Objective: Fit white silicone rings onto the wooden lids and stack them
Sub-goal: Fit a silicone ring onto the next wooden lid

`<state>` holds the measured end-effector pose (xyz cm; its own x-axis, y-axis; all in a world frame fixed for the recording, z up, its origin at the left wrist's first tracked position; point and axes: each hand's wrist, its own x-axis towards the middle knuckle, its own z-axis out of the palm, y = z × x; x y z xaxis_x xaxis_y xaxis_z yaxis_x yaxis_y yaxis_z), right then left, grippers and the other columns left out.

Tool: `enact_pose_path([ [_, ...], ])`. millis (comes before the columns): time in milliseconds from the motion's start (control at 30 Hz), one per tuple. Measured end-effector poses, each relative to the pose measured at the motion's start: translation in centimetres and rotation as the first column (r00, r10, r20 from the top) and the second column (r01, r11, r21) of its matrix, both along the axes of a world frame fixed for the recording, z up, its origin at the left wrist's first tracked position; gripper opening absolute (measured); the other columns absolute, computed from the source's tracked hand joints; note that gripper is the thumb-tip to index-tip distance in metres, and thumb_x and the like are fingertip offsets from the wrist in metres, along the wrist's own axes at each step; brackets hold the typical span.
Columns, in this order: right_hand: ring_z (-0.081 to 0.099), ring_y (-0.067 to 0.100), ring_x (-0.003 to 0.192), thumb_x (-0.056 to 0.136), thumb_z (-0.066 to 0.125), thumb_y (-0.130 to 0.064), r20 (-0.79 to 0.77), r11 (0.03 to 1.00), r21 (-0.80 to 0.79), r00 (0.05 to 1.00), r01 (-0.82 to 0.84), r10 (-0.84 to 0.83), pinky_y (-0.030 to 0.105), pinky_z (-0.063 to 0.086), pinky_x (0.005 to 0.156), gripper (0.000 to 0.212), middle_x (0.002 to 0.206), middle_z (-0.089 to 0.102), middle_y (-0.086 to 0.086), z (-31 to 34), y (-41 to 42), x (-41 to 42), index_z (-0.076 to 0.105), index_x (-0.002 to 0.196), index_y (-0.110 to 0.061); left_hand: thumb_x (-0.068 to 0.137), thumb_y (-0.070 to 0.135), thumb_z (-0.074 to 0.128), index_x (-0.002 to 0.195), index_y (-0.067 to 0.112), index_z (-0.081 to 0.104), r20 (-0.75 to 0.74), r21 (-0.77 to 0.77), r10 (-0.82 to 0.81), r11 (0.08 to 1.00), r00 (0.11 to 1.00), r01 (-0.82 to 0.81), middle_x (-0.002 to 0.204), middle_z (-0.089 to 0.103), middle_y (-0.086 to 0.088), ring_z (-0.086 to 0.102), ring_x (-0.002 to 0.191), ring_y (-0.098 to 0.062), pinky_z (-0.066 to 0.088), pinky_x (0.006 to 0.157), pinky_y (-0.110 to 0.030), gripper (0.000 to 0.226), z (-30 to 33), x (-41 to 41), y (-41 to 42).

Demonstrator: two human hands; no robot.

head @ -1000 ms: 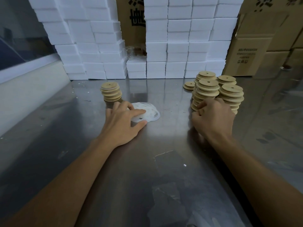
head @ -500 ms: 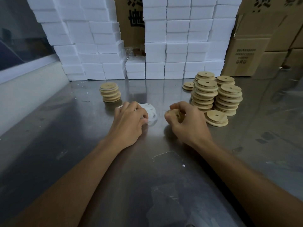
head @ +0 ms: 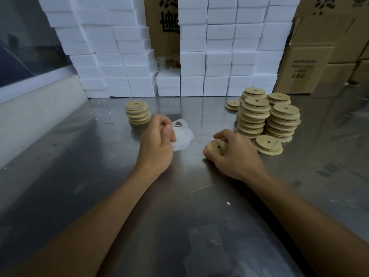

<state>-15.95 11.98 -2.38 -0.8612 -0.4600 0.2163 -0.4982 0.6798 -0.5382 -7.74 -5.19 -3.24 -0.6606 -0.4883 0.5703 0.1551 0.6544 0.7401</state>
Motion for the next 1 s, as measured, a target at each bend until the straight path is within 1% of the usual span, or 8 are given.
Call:
enact_pose_path([
  [100,0.055,0.021,0.115,0.071,0.079,-0.056,0.049,0.998,-0.054,0.999,0.014,-0.012,0.04,0.047,0.096,0.071,0.126,0.059,0.002,-0.1,-0.1,-0.2,0.054,0.13,-0.024,0.104,0.014,0.039,0.09,0.031,0.049,-0.02,0.26,-0.018,0.965,1.0,0.022,0.075,0.051,0.002,0.049,0.072,-0.015,0.044,0.064,-0.037,0.025,0.1,-0.4,0.3],
  [233,0.049,0.015,0.101,0.067,0.087,-0.046,0.032,0.984,-0.179,0.999,-0.011,0.017,0.026,0.04,0.085,0.072,0.129,0.042,0.001,-0.3,-0.1,-0.3,0.05,0.127,-0.029,0.104,0.02,0.045,0.094,0.024,0.06,0.01,0.436,-0.095,0.896,0.995,0.081,0.073,0.054,0.007,0.047,0.057,-0.006,0.041,0.049,-0.023,0.018,0.2,-0.5,0.9],
  [400,0.055,0.007,0.093,0.07,0.087,-0.038,0.007,0.935,-0.331,0.99,-0.128,0.138,0.016,0.043,0.074,0.054,0.103,0.057,-0.013,-0.5,-0.1,-0.3,0.053,0.112,-0.032,0.103,0.01,0.047,0.085,0.011,0.066,-0.04,0.598,-0.206,0.779,0.978,0.188,0.065,0.054,0.001,0.046,0.051,-0.012,0.039,0.042,-0.023,0.027,0.8,-0.1,1.9],
  [533,0.058,0.009,0.095,0.096,0.061,-0.026,0.002,0.871,-0.471,0.987,-0.14,0.159,0.035,0.053,0.086,0.018,0.098,0.061,-0.013,-0.7,-0.6,-0.4,0.062,0.113,-0.02,0.098,0.005,0.053,0.09,0.001,0.068,-0.142,0.753,-0.302,0.585,0.943,0.301,0.071,0.064,-0.002,0.051,0.054,-0.013,0.044,0.044,-0.021,0.017,1.7,0.2,2.7],
  [667,0.062,0.018,0.094,0.104,0.045,-0.022,0.186,0.808,-0.589,0.971,-0.012,0.15,0.042,0.055,0.085,0.022,0.097,0.065,0.001,-0.4,-0.8,-0.3,0.065,0.112,-0.015,0.091,0.005,0.06,0.093,-0.001,0.068,-0.177,0.788,-0.347,0.511,0.921,0.344,0.068,0.064,-0.003,0.056,0.054,-0.01,0.049,0.047,-0.02,0.01,1.9,0.3,3.3],
  [800,0.068,0.018,0.086,0.105,0.043,-0.034,0.5,0.671,-0.72,0.803,0.177,0.324,0.035,0.06,0.071,0.028,0.093,0.071,0.004,0.4,-1.4,0.4,0.066,0.104,-0.018,0.086,0.007,0.068,0.093,-0.001,0.069,-0.123,0.731,-0.285,0.622,0.95,0.281,0.074,0.068,-0.01,0.06,0.056,-0.016,0.052,0.048,-0.023,0.01,1.5,0.3,4.0],
  [867,0.072,0.02,0.088,0.101,0.049,-0.042,0.55,0.65,-0.74,0.714,0.176,0.433,0.038,0.061,0.078,0.033,0.094,0.075,0.006,0.3,-1.6,0.8,0.067,0.106,-0.015,0.086,0.008,0.071,0.087,0.002,0.07,-0.104,0.674,-0.23,0.699,0.968,0.238,0.075,0.07,-0.012,0.06,0.055,-0.022,0.051,0.045,-0.025,0.006,1.1,0.3,4.4],
  [1000,0.069,0.024,0.102,0.096,0.062,-0.023,0.402,0.666,-0.745,0.824,0.041,0.399,0.037,0.058,0.086,0.018,0.104,0.073,0.008,-0.5,-2.0,1.3,0.067,0.111,-0.014,0.083,0.015,0.077,0.077,0.011,0.07,-0.047,0.566,-0.079,0.819,0.996,0.091,0.071,0.071,0.004,0.064,0.056,-0.014,0.047,0.04,-0.023,0.01,0.6,0.1,4.5],
])
